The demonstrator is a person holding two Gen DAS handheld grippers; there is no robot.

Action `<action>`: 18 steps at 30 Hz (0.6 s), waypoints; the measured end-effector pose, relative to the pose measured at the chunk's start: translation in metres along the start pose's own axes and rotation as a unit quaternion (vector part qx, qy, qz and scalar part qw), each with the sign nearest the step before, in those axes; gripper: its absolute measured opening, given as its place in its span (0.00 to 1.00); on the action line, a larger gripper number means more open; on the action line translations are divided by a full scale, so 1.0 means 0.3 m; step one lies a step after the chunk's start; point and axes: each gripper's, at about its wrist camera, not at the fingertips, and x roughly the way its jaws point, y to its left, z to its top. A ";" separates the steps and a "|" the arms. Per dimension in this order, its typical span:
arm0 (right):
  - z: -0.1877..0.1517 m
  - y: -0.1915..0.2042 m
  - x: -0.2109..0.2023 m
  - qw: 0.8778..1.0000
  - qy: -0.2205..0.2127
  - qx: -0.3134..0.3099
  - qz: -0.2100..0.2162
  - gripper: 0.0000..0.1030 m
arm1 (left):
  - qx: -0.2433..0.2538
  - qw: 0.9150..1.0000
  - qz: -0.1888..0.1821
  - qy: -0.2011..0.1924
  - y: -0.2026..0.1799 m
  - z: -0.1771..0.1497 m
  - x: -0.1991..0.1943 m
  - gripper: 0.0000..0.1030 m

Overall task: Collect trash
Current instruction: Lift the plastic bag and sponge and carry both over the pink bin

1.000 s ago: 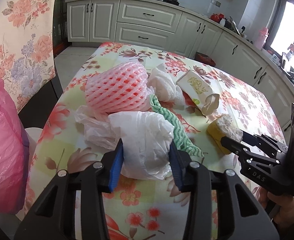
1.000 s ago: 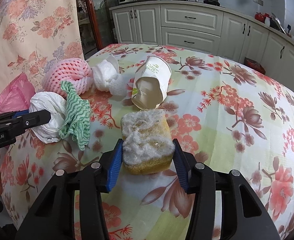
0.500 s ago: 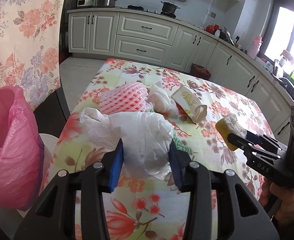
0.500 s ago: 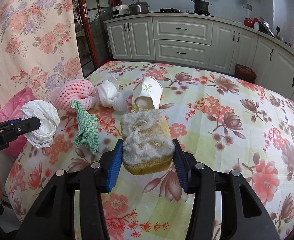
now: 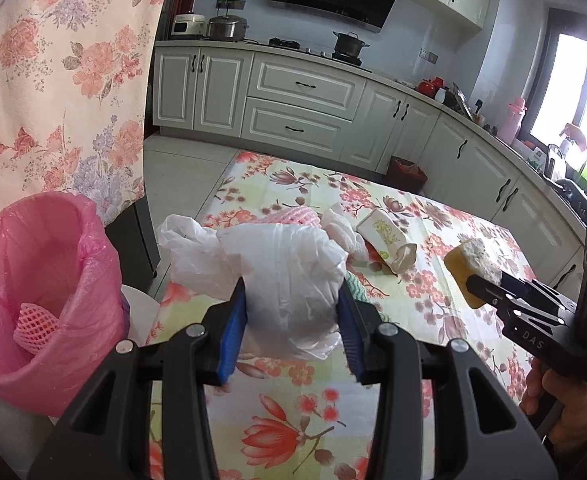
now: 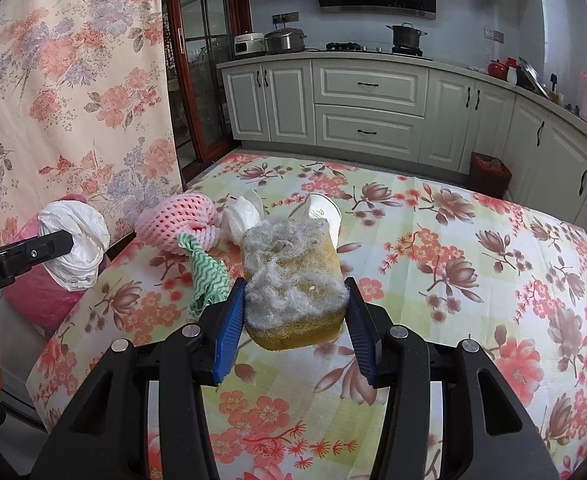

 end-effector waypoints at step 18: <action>0.138 0.203 -0.006 0.998 -0.030 -0.035 0.042 0.45 | -0.036 0.996 0.057 -0.056 0.253 0.060 -0.210 0.40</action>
